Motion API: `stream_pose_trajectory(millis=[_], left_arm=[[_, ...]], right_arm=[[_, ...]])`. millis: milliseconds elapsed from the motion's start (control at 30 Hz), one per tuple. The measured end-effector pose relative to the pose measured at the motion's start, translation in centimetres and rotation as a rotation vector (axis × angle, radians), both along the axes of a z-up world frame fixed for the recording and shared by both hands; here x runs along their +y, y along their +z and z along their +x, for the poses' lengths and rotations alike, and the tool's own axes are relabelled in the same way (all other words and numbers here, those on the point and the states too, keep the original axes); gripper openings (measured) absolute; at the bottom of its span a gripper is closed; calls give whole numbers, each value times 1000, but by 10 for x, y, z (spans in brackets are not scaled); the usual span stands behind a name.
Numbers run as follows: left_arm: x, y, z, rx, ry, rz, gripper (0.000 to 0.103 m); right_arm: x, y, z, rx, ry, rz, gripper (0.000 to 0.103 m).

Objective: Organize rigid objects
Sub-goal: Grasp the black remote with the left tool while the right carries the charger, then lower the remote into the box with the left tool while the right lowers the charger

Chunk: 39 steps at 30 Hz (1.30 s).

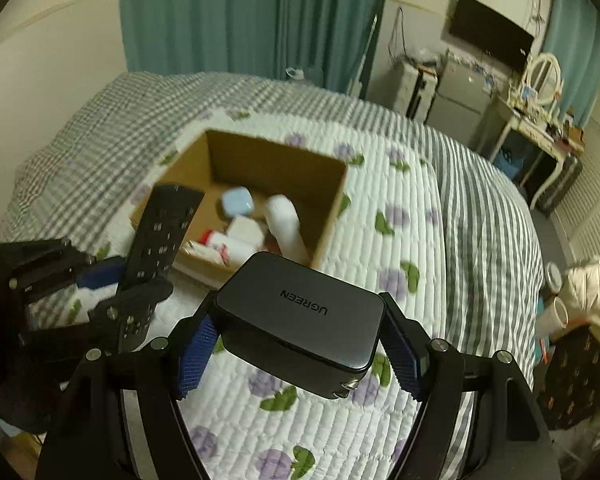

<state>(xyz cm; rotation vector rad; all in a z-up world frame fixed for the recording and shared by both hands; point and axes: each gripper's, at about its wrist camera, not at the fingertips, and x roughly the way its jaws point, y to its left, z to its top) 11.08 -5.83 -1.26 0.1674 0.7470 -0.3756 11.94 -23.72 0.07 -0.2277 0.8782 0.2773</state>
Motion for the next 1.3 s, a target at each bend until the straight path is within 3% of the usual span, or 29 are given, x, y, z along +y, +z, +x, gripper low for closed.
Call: stream_pose_trajectory(millis=[233, 533, 1100, 1300], left_arm=[[29, 26, 26, -35, 64, -32, 20], [48, 30, 76, -42, 136, -36, 20], [38, -55, 146, 107, 144, 17, 20], [35, -65, 151, 99, 169, 40, 21]], right_arm=[[22, 24, 14, -65, 27, 30, 75], [39, 27, 58, -111, 26, 74, 75], [38, -36, 127, -50, 3, 107, 75], [35, -54, 136, -28, -2, 124, 75]])
